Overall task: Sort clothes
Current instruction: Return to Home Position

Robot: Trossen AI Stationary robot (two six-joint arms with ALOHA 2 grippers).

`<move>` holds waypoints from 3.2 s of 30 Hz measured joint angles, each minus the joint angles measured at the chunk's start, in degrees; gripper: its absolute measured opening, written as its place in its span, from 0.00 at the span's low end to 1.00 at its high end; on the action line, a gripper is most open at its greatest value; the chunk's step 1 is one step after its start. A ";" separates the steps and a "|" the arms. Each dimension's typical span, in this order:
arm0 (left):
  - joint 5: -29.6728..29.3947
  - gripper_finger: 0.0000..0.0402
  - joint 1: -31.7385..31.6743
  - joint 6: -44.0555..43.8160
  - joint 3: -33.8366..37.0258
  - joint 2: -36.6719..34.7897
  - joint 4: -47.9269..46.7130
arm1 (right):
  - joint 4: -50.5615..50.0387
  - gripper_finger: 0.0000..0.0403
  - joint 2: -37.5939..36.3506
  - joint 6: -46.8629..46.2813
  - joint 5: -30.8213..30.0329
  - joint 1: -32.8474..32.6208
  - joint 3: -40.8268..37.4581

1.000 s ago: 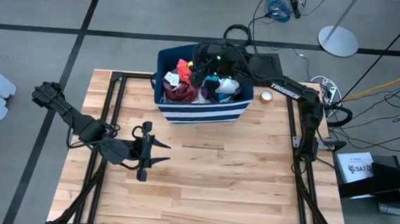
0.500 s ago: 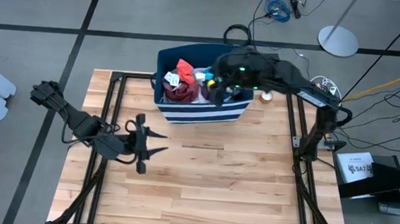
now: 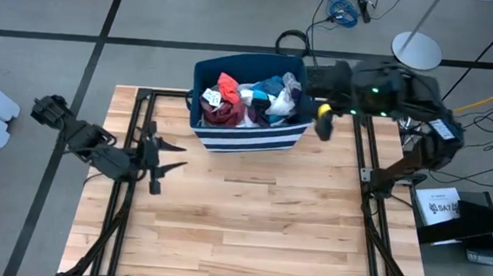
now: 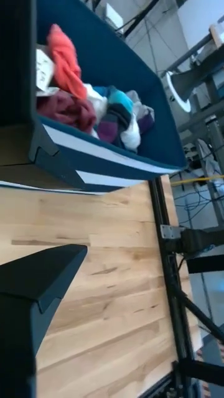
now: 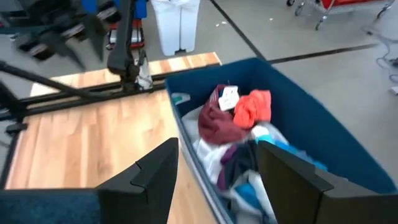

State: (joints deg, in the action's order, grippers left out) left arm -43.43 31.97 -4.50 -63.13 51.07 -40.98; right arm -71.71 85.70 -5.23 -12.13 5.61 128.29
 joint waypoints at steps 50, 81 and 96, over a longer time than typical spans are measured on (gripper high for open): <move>31.35 0.41 -27.01 -7.37 60.93 -38.17 49.86 | 81.80 0.51 -56.67 -8.90 22.02 7.01 -118.07; 32.62 0.41 -33.09 -11.12 62.71 -37.83 43.65 | 72.89 0.51 -76.41 -6.92 8.75 12.77 -127.53; 32.49 0.41 -33.07 9.47 62.73 -36.94 43.62 | 73.14 0.51 -75.42 -9.12 9.19 12.78 -127.51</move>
State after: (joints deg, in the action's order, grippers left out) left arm -10.94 -1.10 4.97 -0.40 14.13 2.63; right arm 1.43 10.28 -14.35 -2.94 18.39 0.78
